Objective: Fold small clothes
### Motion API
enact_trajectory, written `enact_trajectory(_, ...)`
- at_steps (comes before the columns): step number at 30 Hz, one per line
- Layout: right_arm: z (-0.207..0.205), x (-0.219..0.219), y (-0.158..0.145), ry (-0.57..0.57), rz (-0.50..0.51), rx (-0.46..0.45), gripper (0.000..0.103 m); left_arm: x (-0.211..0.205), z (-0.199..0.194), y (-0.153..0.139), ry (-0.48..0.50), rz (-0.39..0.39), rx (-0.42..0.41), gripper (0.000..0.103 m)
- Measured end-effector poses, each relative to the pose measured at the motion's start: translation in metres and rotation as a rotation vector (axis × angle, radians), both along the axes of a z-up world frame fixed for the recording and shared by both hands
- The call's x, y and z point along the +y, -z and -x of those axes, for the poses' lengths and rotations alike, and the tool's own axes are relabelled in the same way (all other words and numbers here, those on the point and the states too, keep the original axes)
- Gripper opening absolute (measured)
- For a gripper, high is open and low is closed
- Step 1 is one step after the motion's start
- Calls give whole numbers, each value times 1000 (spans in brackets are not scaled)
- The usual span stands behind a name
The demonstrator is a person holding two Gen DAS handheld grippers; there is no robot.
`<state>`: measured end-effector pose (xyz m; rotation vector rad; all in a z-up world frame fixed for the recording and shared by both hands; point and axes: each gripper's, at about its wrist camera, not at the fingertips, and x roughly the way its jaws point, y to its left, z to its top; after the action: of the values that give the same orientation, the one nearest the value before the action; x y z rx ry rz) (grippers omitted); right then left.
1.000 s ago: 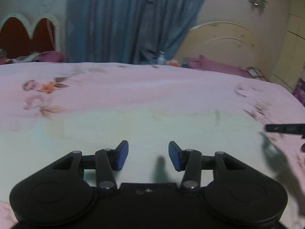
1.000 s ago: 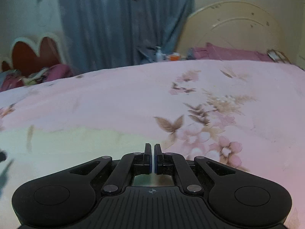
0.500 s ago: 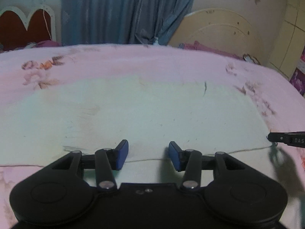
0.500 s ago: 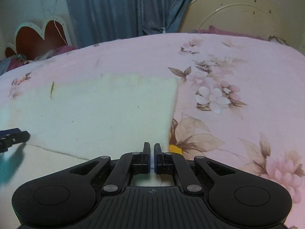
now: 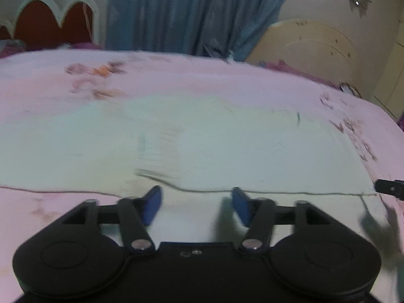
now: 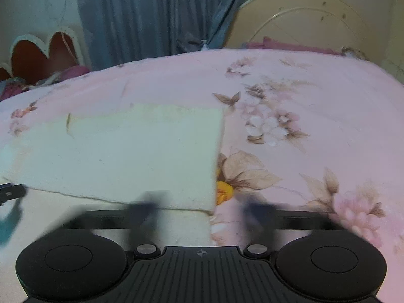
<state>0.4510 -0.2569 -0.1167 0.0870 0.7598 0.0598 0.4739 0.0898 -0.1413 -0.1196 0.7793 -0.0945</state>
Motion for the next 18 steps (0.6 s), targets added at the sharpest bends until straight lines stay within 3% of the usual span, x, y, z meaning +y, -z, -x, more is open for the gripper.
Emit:
enact_trajectory(6,2,14,-14,-17,-63,-41,75,66,27,-9,-159,19,-31,76)
enact_trajectory(12,-4,58,-12,-49,-124,-2,51,135,48,-16,-304,2,-38,74)
enact_trajectory(18,-14,108,-10,-125,-109,7,49,207,64,-16,-458,23,-42,67)
